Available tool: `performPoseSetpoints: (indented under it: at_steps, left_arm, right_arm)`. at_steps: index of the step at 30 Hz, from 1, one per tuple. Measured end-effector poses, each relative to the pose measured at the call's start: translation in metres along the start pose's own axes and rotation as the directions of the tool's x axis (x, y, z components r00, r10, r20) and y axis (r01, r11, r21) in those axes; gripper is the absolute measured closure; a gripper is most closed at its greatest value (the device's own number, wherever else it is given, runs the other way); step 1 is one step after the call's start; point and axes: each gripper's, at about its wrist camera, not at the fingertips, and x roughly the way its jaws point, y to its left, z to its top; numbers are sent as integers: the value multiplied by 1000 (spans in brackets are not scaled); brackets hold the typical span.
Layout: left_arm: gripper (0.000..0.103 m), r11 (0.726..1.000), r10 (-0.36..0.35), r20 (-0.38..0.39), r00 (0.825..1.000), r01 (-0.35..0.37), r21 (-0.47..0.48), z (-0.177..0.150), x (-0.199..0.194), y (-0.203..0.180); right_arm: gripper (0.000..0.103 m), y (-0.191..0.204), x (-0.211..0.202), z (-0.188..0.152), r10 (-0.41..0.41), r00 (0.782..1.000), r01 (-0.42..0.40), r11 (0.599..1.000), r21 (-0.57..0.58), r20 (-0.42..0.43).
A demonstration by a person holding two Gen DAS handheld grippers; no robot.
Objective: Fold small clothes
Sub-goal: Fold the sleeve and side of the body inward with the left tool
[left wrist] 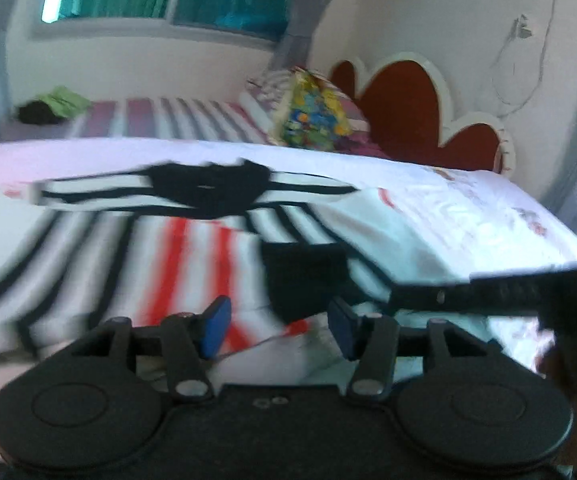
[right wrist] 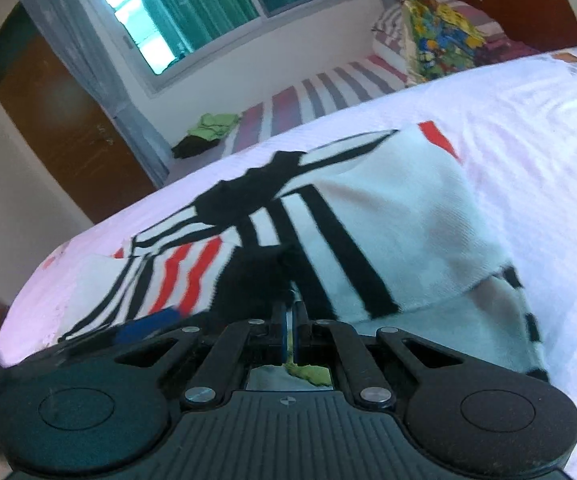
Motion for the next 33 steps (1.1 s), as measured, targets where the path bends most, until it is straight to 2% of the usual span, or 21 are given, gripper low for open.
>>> performPoseSetpoints:
  at_steps: [2,4,6,7,8,11,15,16,17,18,19,22,24,26,29,33]
  left_arm:
    - [52,998,60,15,998,-59,-20,-6,-30,21]
    - [51,989,150,4,989,-150,-21,-10,-56,47]
    - [51,963,268,-13,963,-268,2,-20,-72,72]
    - [52,954,301,-29,953,-301,4,-23,-75,83]
    - [53,946,323,-44,946,-323,1,-26,-76,95]
    - [53,938,344,-49,938,-345,-21,-27,-70,113]
    - [50,936,341,-44,939,-344,-81,-25,-57,125]
    - [50,936,341,-36,939,-343,-83,-25,-56,125]
    - [50,937,339,-26,940,-340,-82,-24,-54,125]
    - [50,938,337,-26,941,-338,-81,-25,-56,125]
    - [50,938,335,-26,942,-336,-81,-25,-55,125]
    - [50,940,332,-22,943,-333,-75,-25,-53,126]
    - [50,942,326,-18,945,-326,-81,-24,-54,129]
    - [52,945,315,-20,949,-316,-82,-23,-54,131]
    - [53,947,316,-35,948,-318,-50,-23,-51,130]
    - [56,945,321,-30,947,-322,-47,-21,-53,128]
  right_arm:
    - [101,6,8,1,4,1000,-5,1000,-11,-4]
    - [101,8,19,1,6,1000,-6,1000,-13,-20]
    - [101,6,28,1,6,1000,-6,1000,11,-22]
    - [101,5,32,1,-13,1000,13,1000,18,-17]
    - [101,2,35,2,-18,1000,18,999,27,-12]
    - [101,0,44,4,-37,999,38,998,40,-7]
    - [99,4,44,3,-72,997,71,997,38,12]
    - [89,4,43,3,-70,997,69,996,50,16]
    - [72,3,41,3,-76,997,74,995,65,34]
    - [37,2,38,2,-82,995,77,994,78,62]
    - [34,1,36,1,-71,994,64,994,86,78]
    - [36,-3,35,2,-57,996,48,991,127,67]
    - [45,-6,35,3,-30,998,21,988,150,60]
    - [49,-4,40,4,-60,998,55,988,143,29]
    - [49,4,46,7,-65,998,63,991,121,11]
    - [84,27,58,7,-93,995,93,996,-11,-22]
